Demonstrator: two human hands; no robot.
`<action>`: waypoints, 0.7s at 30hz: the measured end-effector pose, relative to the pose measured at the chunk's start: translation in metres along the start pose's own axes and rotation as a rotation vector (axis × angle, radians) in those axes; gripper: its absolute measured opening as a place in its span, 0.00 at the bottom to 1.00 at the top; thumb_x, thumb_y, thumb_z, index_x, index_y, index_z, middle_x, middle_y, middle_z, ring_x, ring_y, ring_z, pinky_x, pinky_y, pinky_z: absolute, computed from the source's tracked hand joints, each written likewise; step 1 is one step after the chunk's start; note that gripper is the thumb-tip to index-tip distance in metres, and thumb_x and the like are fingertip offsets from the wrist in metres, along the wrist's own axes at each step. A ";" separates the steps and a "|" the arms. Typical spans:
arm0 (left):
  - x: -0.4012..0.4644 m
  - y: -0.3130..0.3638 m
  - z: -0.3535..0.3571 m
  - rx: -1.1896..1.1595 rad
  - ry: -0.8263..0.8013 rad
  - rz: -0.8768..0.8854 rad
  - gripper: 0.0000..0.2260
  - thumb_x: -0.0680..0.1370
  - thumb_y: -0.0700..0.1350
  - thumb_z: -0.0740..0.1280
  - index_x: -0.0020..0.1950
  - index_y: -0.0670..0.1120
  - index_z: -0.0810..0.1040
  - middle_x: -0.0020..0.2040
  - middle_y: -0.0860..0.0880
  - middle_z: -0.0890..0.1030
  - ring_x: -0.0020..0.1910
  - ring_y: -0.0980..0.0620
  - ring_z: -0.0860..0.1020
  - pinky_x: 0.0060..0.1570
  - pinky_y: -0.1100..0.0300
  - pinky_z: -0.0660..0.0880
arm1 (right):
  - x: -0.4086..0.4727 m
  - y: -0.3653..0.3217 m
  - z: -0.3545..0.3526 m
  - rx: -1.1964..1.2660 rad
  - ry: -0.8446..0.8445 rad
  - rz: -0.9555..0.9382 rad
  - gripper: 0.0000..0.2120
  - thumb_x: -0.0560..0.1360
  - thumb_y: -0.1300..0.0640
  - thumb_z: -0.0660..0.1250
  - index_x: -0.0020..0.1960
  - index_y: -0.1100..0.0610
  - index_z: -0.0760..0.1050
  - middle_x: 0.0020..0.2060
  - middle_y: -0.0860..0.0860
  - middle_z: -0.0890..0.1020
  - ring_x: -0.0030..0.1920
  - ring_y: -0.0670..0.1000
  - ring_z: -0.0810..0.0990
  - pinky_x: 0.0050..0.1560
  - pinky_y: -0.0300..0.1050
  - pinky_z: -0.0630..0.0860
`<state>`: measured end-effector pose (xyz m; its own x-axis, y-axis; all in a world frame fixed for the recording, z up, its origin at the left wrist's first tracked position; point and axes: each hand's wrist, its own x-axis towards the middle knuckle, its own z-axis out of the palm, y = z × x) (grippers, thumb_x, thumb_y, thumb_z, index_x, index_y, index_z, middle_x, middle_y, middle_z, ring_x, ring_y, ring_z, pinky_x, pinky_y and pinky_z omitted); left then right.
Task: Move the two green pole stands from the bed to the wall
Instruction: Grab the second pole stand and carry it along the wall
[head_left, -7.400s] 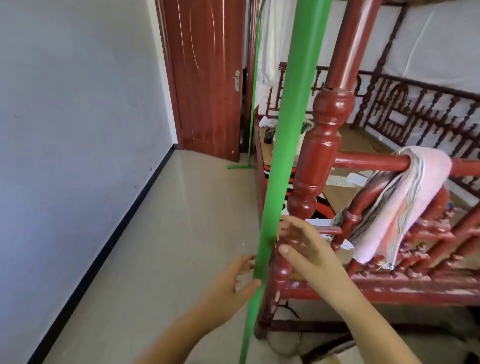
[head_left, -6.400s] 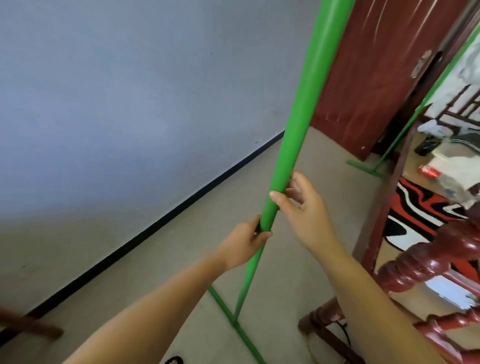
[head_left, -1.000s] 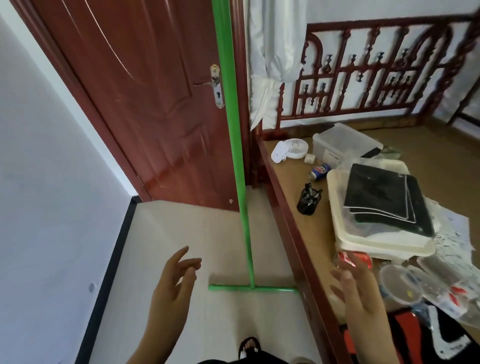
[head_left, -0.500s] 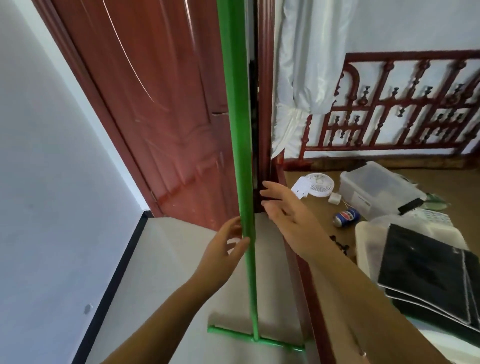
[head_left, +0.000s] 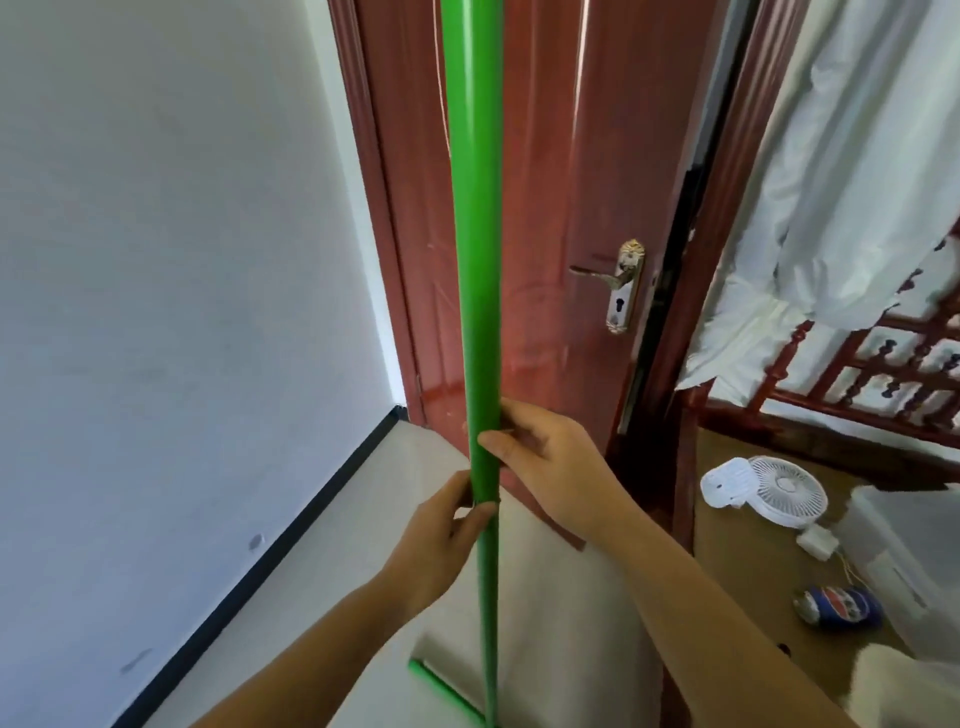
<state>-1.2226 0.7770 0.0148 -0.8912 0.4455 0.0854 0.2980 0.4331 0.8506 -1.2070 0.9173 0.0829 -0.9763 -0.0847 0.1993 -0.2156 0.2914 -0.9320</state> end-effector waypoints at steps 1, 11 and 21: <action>0.004 -0.005 -0.006 0.011 0.029 -0.013 0.06 0.77 0.47 0.58 0.54 0.52 0.69 0.54 0.50 0.79 0.54 0.52 0.77 0.53 0.65 0.75 | 0.012 0.000 0.004 0.007 -0.031 -0.017 0.10 0.75 0.57 0.63 0.54 0.49 0.77 0.49 0.52 0.83 0.51 0.49 0.81 0.56 0.49 0.78; 0.053 -0.072 -0.094 0.039 0.332 -0.216 0.09 0.77 0.48 0.59 0.56 0.46 0.71 0.53 0.43 0.81 0.52 0.48 0.79 0.55 0.58 0.75 | 0.149 0.008 0.082 0.162 -0.254 -0.085 0.07 0.71 0.59 0.66 0.46 0.50 0.79 0.44 0.56 0.84 0.47 0.54 0.83 0.52 0.56 0.80; 0.091 -0.123 -0.172 0.000 0.625 -0.348 0.11 0.77 0.49 0.59 0.54 0.43 0.71 0.49 0.38 0.80 0.50 0.42 0.78 0.54 0.46 0.76 | 0.274 0.010 0.162 0.222 -0.523 -0.132 0.08 0.69 0.58 0.69 0.43 0.46 0.78 0.41 0.47 0.83 0.46 0.51 0.84 0.50 0.53 0.81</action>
<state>-1.3990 0.6289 0.0072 -0.9637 -0.2512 0.0906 -0.0392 0.4684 0.8826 -1.4736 0.7428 0.0796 -0.7892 -0.5825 0.1947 -0.2702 0.0447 -0.9618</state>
